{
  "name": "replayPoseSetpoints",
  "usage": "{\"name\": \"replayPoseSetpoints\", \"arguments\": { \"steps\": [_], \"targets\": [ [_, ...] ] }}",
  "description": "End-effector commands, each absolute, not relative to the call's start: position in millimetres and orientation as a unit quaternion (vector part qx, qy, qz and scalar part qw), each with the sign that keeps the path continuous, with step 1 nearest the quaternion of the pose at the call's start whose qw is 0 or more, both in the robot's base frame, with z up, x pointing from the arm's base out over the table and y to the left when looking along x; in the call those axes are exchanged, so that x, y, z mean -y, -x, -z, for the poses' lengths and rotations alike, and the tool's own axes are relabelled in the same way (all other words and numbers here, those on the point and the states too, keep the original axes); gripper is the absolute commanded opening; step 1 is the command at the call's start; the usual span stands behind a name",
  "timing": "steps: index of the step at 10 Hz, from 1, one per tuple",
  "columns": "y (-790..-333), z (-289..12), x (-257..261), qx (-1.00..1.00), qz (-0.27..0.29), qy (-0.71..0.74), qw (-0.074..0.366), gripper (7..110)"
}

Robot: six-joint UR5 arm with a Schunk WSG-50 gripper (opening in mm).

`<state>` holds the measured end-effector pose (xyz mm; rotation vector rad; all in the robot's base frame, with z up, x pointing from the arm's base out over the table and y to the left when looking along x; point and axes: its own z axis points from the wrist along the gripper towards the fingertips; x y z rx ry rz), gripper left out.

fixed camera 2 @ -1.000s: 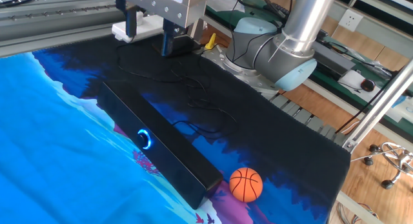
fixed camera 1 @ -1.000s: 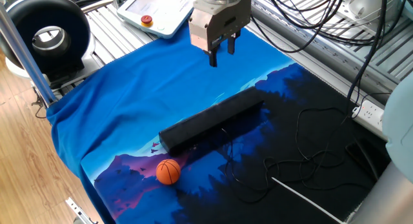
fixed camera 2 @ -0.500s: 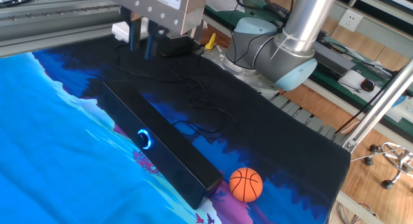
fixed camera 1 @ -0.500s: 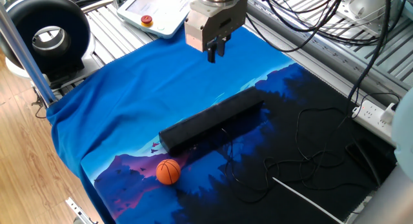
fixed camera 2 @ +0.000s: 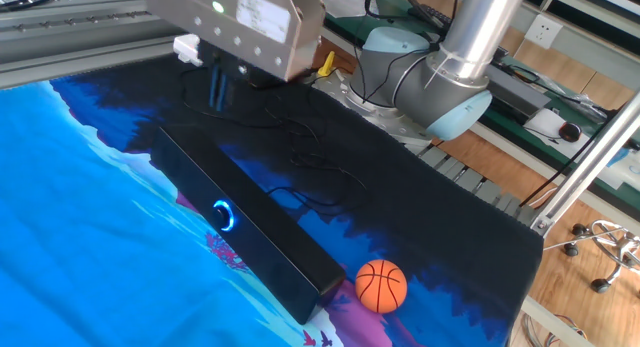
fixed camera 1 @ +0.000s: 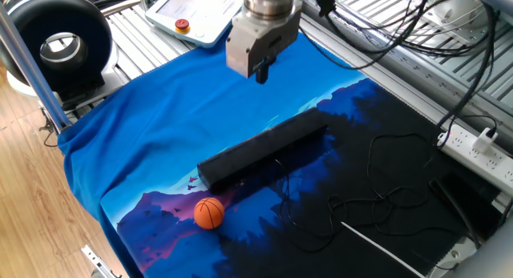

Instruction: Turn the knob to decrease the volume of the speaker

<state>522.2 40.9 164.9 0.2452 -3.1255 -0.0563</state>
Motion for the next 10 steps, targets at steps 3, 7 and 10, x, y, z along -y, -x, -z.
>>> {"name": "replayPoseSetpoints", "arguments": {
  "steps": [3,7,10],
  "targets": [
    [-513.4,-140.1,-50.6,0.997,0.019,-0.069,-0.021,7],
    [-518.1,-128.6,-42.2,0.996,0.021,-0.064,-0.051,7],
    [-495.2,-127.2,-36.1,0.999,0.012,-0.039,-0.004,7]
  ]
}}
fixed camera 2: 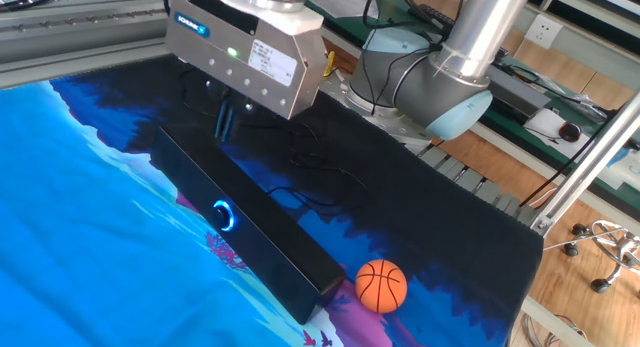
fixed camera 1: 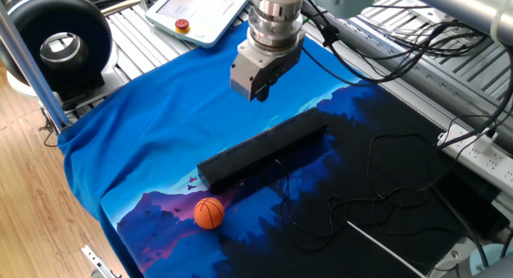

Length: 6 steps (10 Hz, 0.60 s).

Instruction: Turn the knob to decrease the volume of the speaker

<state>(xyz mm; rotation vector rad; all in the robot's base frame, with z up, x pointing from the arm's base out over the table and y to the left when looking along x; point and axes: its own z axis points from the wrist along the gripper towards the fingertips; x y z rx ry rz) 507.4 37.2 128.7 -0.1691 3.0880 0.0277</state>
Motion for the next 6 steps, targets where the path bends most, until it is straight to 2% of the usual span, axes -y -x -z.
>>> {"name": "replayPoseSetpoints", "arguments": {
  "steps": [1,3,6],
  "targets": [
    [-490.6,-127.2,-36.9,-0.999,-0.014,0.049,-0.005,7],
    [-491.4,-127.7,-46.8,-0.999,-0.034,0.034,-0.003,7],
    [-527.3,-129.4,-31.5,-0.997,0.0,0.041,0.068,7]
  ]
}}
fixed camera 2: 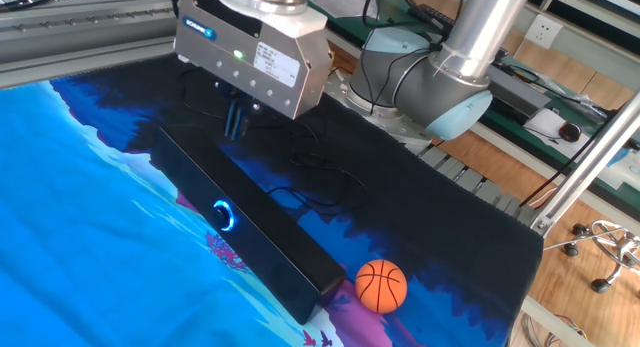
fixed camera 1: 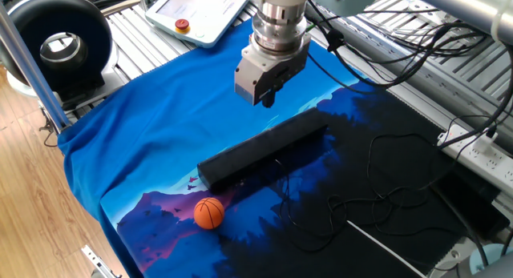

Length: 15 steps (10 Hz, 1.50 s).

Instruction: Turn the knob to decrease the volume of the speaker

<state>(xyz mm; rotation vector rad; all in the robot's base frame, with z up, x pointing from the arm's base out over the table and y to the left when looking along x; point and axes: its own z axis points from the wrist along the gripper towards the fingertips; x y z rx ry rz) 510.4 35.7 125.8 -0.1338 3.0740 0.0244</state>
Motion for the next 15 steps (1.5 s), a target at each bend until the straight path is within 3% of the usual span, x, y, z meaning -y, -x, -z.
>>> {"name": "replayPoseSetpoints", "arguments": {
  "steps": [1,2,4,6,8,15],
  "targets": [
    [-553.0,-114.9,-36.1,-0.995,-0.006,0.042,0.094,7],
    [-566.4,-90.2,-51.9,-0.994,-0.033,0.035,0.094,7],
    [-560.5,-62.9,-50.5,-0.997,-0.03,0.042,0.064,7],
    [-532.9,-59.1,-35.6,-0.999,-0.002,0.04,0.007,7],
    [-511.7,-53.7,-43.7,-0.998,-0.02,0.038,-0.037,7],
    [-527.5,-39.9,-47.9,-0.999,-0.024,0.041,-0.02,7]
  ]
}}
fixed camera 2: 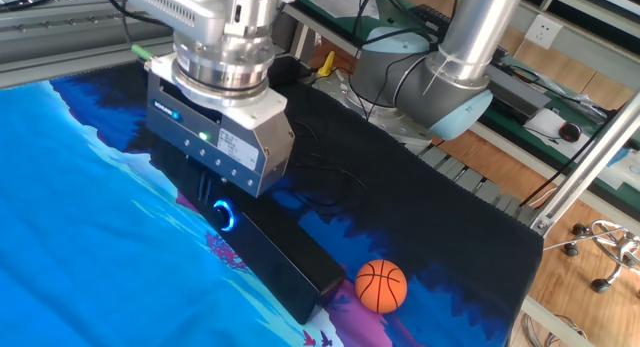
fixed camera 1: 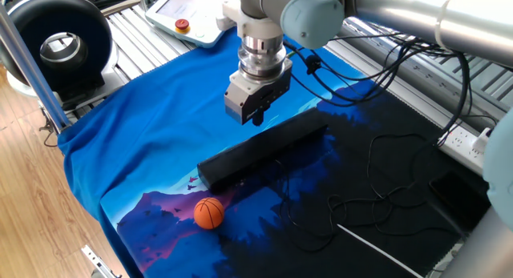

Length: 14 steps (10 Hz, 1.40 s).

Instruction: Turn the knob to decrease the volume of the speaker

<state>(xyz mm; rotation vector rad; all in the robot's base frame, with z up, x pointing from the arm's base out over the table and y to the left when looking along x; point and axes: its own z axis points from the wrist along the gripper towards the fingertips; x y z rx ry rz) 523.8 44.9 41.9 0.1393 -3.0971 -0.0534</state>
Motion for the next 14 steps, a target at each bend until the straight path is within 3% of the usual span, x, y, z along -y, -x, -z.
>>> {"name": "replayPoseSetpoints", "arguments": {
  "steps": [1,14],
  "targets": [
    [-525.8,-40.1,-44.7,0.999,0.018,-0.04,0.027,7],
    [-516.0,-33.8,-47.2,0.993,0.056,-0.061,0.085,7]
  ]
}}
